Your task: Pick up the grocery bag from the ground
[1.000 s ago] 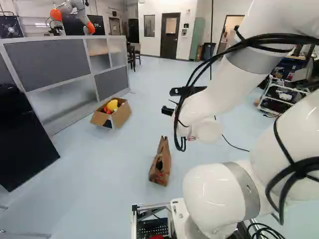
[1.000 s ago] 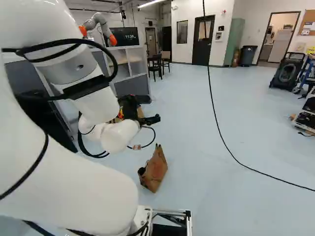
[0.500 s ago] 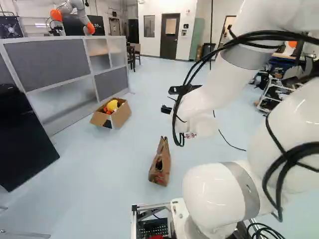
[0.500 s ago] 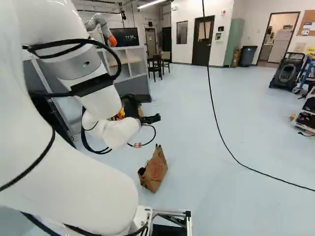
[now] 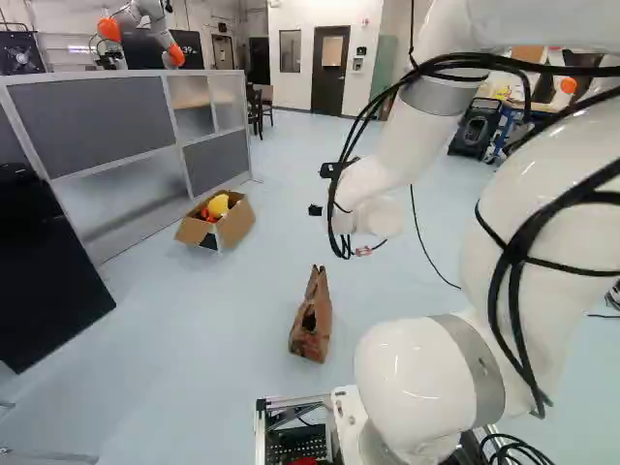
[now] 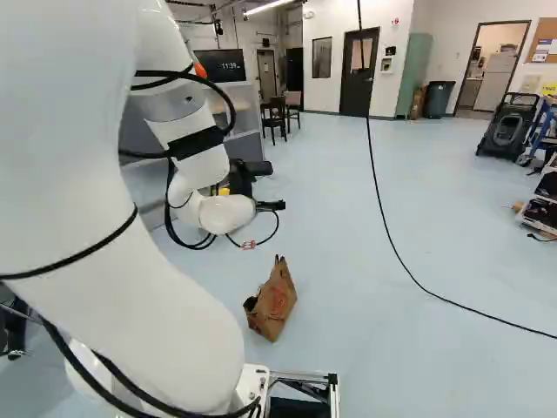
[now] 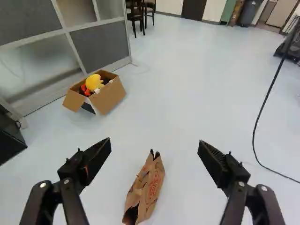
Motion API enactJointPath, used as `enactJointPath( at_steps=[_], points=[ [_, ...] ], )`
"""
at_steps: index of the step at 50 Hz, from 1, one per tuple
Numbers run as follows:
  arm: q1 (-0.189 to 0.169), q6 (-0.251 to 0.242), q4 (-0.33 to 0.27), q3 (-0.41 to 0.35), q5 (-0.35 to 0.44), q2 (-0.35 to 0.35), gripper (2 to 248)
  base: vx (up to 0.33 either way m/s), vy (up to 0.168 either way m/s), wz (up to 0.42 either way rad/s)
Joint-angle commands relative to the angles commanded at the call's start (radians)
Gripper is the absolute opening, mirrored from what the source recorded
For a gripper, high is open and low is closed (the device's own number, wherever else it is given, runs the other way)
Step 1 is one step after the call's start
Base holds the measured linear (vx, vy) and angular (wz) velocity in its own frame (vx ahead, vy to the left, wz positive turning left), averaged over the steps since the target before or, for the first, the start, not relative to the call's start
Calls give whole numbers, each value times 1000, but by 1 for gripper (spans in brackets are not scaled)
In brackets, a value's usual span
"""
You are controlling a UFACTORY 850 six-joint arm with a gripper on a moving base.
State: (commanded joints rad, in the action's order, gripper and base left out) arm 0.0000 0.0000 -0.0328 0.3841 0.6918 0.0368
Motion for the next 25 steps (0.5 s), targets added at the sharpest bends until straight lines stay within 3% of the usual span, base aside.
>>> enactJointPath(
  at_steps=[15,25],
  points=[
    [0,0,-26,129,-127,120,247,0,0,0],
    [0,0,-29,228,-229,239,247,0,0,0]
  ],
)
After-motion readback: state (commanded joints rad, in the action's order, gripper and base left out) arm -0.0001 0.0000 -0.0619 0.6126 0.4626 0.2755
